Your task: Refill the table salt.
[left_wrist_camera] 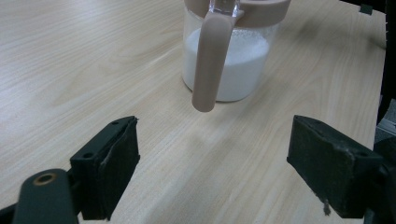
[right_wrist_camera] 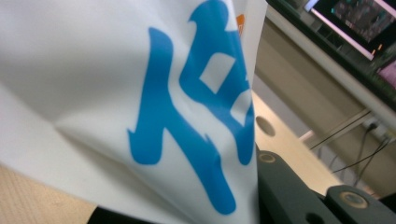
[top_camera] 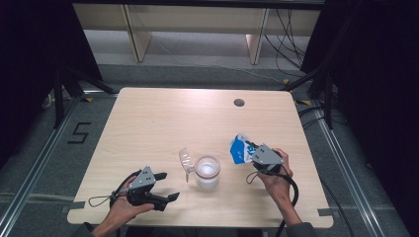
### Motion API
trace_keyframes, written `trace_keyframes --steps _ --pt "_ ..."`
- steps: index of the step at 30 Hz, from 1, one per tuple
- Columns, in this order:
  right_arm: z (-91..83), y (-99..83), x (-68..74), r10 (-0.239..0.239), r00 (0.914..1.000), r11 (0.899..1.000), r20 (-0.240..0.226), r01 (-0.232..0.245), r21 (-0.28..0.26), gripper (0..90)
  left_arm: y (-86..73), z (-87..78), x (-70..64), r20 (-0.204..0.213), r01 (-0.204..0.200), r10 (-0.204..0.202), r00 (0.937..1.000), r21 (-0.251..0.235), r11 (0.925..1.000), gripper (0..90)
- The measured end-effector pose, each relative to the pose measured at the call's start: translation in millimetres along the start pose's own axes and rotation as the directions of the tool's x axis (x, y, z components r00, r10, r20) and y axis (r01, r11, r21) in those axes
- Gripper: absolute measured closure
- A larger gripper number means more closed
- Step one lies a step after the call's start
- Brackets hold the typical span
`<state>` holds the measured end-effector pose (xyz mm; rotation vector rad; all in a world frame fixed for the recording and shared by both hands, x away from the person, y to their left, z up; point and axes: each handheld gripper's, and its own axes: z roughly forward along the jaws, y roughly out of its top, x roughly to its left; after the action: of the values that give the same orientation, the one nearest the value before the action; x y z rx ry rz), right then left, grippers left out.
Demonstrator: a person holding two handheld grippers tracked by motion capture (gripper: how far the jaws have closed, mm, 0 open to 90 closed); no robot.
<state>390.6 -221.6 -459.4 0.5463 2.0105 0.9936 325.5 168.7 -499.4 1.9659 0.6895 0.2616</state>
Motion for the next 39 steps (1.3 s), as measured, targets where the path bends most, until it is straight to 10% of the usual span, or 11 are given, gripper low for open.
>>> trace_keyframes --steps 12,19,36,39 --pt "0.4 -35.0 -20.2 0.205 0.9787 0.978 -0.011 -0.205 -0.031 88.9 1.0 0.1 -0.2 -0.003 -0.01 0.01 0.9999 0.005 0.9999 15.9" --pt "4.8 -52.7 -26.7 0.317 0.9483 0.948 -0.015 -0.317 0.0 88.9 0.9 0.7 -0.5 -0.006 -0.006 0.006 1.0 0.006 1.0 15.8" --pt "7.6 -67.0 -29.0 0.37 0.9291 0.929 -0.008 -0.37 -0.02 80.1 0.9 1.0 0.1 0.001 -0.006 0.006 1.0 0.005 1.0 15.9" --pt "5.1 -68.0 -27.6 0.406 0.9135 0.914 -0.016 -0.406 0.006 76.4 1.0 1.5 -0.2 0.003 -0.002 0.002 1.0 0.002 1.0 15.8"
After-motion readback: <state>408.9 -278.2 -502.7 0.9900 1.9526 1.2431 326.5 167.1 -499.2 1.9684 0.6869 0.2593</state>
